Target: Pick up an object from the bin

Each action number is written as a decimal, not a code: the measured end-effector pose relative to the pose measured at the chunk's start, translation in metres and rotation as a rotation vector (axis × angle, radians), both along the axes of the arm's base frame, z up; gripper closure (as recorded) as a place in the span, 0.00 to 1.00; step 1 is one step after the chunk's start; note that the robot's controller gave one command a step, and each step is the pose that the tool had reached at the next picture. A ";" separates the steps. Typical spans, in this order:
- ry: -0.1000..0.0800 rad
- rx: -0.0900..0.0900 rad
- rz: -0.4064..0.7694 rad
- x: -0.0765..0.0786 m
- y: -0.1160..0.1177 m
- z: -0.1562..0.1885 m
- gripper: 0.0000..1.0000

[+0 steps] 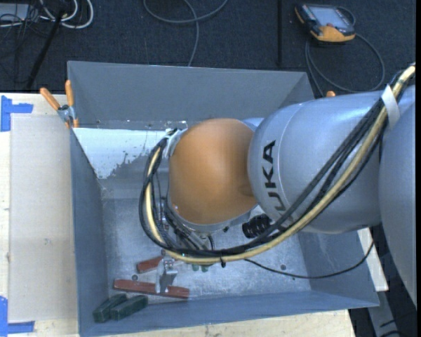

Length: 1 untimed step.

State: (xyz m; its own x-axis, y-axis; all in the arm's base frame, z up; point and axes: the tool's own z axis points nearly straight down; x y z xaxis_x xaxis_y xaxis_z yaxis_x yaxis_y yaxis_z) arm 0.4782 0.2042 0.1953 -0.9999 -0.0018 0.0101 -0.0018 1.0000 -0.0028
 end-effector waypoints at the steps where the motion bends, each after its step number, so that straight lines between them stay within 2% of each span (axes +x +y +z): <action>1: -0.007 0.002 -0.003 0.002 -0.001 0.004 0.00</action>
Offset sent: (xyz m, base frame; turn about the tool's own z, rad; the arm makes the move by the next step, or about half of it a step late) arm 0.0067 -0.0102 -0.1242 -0.0567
